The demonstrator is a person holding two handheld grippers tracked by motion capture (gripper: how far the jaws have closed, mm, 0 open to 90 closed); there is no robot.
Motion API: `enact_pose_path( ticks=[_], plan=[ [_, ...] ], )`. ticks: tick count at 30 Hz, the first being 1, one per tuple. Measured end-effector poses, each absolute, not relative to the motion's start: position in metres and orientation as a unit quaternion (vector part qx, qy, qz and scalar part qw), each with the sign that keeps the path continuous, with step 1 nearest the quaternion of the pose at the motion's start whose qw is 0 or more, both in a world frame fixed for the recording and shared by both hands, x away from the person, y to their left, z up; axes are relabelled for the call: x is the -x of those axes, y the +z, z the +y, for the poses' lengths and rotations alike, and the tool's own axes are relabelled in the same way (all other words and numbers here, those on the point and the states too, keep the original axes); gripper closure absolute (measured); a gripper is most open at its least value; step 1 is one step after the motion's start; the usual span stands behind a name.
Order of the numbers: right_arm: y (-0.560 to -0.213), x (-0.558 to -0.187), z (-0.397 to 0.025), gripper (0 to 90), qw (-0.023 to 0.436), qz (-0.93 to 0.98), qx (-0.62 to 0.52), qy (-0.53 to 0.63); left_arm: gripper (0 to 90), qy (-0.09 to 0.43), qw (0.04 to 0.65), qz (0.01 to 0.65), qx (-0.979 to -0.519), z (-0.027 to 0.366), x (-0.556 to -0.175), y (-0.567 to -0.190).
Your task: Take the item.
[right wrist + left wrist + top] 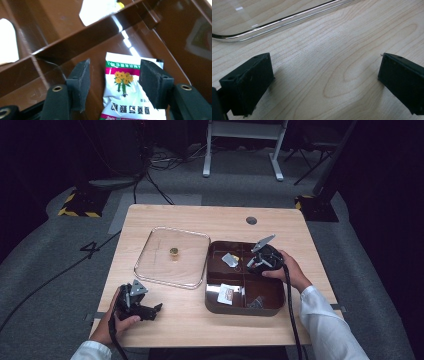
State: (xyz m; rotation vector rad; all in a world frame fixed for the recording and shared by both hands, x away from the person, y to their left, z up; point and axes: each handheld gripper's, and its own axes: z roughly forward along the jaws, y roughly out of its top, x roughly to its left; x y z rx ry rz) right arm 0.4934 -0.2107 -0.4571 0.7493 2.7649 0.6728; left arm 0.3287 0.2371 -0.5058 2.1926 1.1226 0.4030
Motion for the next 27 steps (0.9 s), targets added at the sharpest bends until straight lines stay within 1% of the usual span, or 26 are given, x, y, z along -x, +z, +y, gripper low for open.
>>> enact_pose_path(
  ticks=[2, 6, 7, 8, 9, 10, 11, 12, 13, 14, 15, 16, 17, 20, 27],
  plan=[
    [-0.46, -0.496, -0.207, 43.0, 0.104, 0.937, -0.269, 0.198, 0.1, 0.153, 0.317, 0.426, -0.833, 0.237, -0.329, -0.506],
    [-0.462, -0.497, -0.203, 47.7, 0.108, 0.941, -0.268, 0.177, 0.1, 0.153, 0.317, 0.426, -0.833, 0.237, -0.329, -0.506],
    [-0.462, -0.497, -0.203, 50.6, 0.104, 0.941, -0.269, 0.179, 0.1, 0.153, 0.317, 0.426, -0.833, 0.237, -0.329, -0.506],
    [-0.462, -0.497, -0.204, 55.5, 0.103, 0.94, -0.271, 0.182, 0.1, 0.153, 0.317, 0.426, -0.833, 0.237, -0.329, -0.506],
    [-0.462, -0.497, -0.205, 55.5, 0.104, 0.939, -0.273, 0.183, 0.1, 0.153, 0.317, 0.426, -0.833, 0.237, -0.329, -0.506],
    [-0.462, -0.497, -0.205, 57.6, 0.104, 0.939, -0.273, 0.183, 0.1, 0.153, 0.317, 0.426, -0.833, 0.237, -0.329, -0.506],
    [-0.462, -0.496, -0.203, 65.1, 0.107, 0.94, -0.267, 0.183, 0.1, 0.153, 0.317, 0.426, -0.833, 0.237, -0.329, -0.506],
    [-0.462, -0.496, -0.203, 65.1, 0.107, 0.94, -0.267, 0.183, 0.1, 0.153, 0.317, 0.426, -0.833, 0.237, -0.329, -0.506],
    [-0.462, -0.494, -0.202, 73.0, 0.125, 0.94, -0.262, 0.179, 0.1, 0.153, 0.317, 0.426, -0.833, 0.237, -0.329, -0.506],
    [-0.462, -0.494, -0.202, 73.0, 0.125, 0.94, -0.262, 0.179, 0.1, 0.153, 0.317, 0.426, -0.833, 0.237, -0.329, -0.506],
    [-0.462, -0.493, -0.202, 75.7, 0.129, 0.941, -0.256, 0.178, 0.1, 0.153, 0.317, 0.426, -0.833, 0.237, -0.329, -0.506],
    [-0.462, -0.491, -0.201, 80.3, 0.136, 0.941, -0.252, 0.179, 0.1, 0.153, 0.317, 0.426, -0.833, 0.237, -0.329, -0.506],
    [-0.462, -0.491, -0.201, 82.3, 0.141, 0.94, -0.252, 0.18, 0.1, 0.153, 0.317, 0.427, -0.833, 0.237, -0.329, -0.506],
    [-0.461, -0.489, -0.203, 85.6, 0.149, 0.937, -0.252, 0.189, 0.1, 0.153, 0.317, 0.426, -0.833, 0.237, -0.329, -0.506],
    [-0.454, -0.486, -0.212, 87.1, 0.157, 0.923, -0.258, 0.237, 0.1, 0.153, 0.317, 0.427, -0.833, 0.237, -0.329, -0.506]
  ],
)
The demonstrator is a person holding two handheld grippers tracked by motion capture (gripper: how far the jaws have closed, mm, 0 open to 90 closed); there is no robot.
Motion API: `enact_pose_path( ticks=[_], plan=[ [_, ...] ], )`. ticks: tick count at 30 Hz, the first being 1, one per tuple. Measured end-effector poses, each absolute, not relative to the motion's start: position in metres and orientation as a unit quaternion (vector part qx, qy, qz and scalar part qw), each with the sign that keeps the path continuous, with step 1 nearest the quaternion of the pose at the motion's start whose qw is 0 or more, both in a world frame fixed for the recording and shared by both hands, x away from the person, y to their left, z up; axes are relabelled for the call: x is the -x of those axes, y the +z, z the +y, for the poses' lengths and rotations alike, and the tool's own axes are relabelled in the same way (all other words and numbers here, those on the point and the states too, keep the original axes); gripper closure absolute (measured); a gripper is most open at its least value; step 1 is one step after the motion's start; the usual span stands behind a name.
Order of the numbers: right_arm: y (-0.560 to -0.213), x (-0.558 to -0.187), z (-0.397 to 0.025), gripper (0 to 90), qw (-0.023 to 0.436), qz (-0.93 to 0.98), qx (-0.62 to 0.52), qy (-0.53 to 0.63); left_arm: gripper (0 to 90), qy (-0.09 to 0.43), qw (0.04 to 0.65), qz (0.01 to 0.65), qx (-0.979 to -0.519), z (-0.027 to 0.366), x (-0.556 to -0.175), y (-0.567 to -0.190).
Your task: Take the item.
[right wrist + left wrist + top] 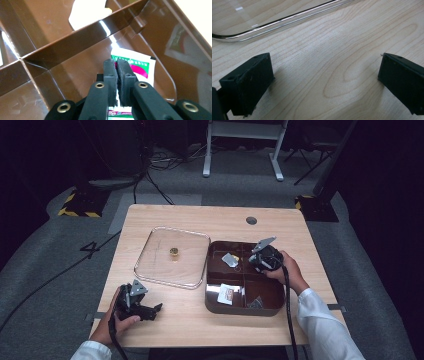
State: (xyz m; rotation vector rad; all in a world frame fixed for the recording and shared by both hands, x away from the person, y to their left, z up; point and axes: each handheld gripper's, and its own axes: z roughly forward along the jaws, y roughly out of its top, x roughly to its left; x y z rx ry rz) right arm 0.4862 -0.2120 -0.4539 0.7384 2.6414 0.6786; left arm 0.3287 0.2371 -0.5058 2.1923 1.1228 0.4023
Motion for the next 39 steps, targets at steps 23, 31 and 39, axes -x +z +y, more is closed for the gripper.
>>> enact_pose_path(
  ticks=[23, 31, 39],
  plan=[
    [-0.413, -0.464, -0.236, 87.9, 0.167, 0.879, -0.247, 0.371, 0.1, 0.153, 0.317, 0.426, -0.833, 0.237, -0.329, -0.506],
    [-0.404, -0.459, -0.243, 87.9, 0.171, 0.869, -0.244, 0.394, 0.1, 0.153, 0.317, 0.427, -0.833, 0.237, -0.329, -0.506],
    [-0.389, -0.451, -0.252, 88.0, 0.177, 0.855, -0.241, 0.423, 0.1, 0.153, 0.317, 0.426, -0.833, 0.237, -0.329, -0.506]
  ],
)
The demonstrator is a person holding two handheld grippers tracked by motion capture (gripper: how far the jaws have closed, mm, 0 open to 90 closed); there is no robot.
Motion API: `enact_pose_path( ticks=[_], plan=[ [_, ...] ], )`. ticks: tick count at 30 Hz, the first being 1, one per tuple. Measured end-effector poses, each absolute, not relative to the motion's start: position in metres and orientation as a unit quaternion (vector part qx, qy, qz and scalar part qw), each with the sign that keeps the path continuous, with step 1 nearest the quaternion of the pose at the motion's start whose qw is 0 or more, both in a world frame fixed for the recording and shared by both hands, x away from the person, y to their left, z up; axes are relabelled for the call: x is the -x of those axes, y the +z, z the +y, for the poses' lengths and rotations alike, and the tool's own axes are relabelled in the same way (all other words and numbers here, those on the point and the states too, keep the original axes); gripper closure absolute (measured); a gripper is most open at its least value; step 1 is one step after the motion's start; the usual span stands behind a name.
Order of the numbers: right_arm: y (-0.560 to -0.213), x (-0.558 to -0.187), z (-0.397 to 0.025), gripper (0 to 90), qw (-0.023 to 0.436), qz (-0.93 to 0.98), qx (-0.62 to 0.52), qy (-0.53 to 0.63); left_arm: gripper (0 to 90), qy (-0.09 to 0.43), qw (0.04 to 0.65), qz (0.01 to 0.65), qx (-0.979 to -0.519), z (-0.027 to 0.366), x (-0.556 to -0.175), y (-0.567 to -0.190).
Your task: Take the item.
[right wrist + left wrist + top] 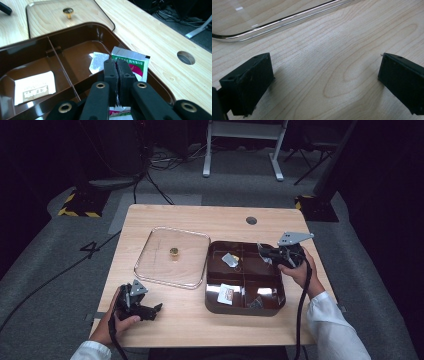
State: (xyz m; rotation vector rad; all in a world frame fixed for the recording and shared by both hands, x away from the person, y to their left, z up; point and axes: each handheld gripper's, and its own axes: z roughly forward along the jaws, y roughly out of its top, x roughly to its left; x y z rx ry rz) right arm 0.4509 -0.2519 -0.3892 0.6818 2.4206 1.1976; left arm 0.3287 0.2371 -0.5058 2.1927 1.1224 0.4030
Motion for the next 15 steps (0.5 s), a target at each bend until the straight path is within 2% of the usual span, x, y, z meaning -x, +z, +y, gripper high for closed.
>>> enact_pose_path(
  ticks=[15],
  plan=[
    [-0.378, -0.441, -0.264, 88.1, 0.182, 0.849, -0.234, 0.437, 0.1, 0.153, 0.317, 0.427, -0.833, 0.237, -0.329, -0.506]
  ],
)
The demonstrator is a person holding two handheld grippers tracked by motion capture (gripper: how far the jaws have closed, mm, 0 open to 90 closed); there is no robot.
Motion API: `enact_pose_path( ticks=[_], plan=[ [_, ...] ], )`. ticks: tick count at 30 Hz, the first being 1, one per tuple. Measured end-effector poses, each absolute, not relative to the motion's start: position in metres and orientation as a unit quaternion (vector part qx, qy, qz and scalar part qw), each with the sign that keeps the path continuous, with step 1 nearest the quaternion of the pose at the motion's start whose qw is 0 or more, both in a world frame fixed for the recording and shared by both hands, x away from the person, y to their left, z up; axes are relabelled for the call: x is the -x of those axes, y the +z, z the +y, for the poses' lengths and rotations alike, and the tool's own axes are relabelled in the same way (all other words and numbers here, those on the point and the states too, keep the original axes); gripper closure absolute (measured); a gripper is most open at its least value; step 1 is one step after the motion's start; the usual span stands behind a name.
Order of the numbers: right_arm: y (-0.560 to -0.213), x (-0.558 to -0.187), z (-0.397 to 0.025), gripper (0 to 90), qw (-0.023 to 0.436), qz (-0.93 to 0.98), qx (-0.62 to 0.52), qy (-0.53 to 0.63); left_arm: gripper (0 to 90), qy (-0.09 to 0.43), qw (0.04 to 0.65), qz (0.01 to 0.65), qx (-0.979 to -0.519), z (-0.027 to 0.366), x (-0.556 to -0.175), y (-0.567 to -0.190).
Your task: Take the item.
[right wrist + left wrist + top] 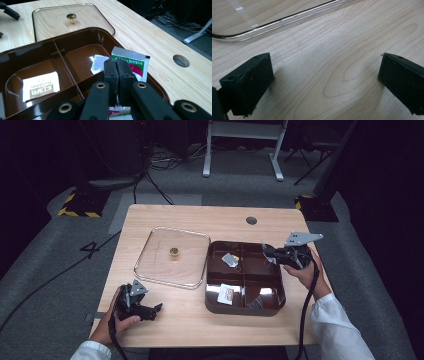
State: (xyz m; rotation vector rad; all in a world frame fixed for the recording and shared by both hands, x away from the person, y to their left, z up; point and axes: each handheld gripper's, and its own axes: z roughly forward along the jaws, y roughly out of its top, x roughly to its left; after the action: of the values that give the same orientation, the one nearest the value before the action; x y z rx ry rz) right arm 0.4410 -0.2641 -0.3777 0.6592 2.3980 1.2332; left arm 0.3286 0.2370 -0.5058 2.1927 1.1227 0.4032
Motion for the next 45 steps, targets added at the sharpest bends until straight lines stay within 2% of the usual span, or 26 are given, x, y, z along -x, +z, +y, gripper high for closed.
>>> enact_pose_path(
  ticks=[22, 45],
  plan=[
    [-0.37, -0.429, -0.306, 88.1, 0.195, 0.834, -0.258, 0.447, 0.1, 0.153, 0.317, 0.426, -0.833, 0.237, -0.329, -0.506],
    [-0.386, -0.421, -0.339, 88.1, 0.187, 0.834, -0.287, 0.433, 0.1, 0.153, 0.317, 0.426, -0.833, 0.237, -0.329, -0.506]
  ],
)
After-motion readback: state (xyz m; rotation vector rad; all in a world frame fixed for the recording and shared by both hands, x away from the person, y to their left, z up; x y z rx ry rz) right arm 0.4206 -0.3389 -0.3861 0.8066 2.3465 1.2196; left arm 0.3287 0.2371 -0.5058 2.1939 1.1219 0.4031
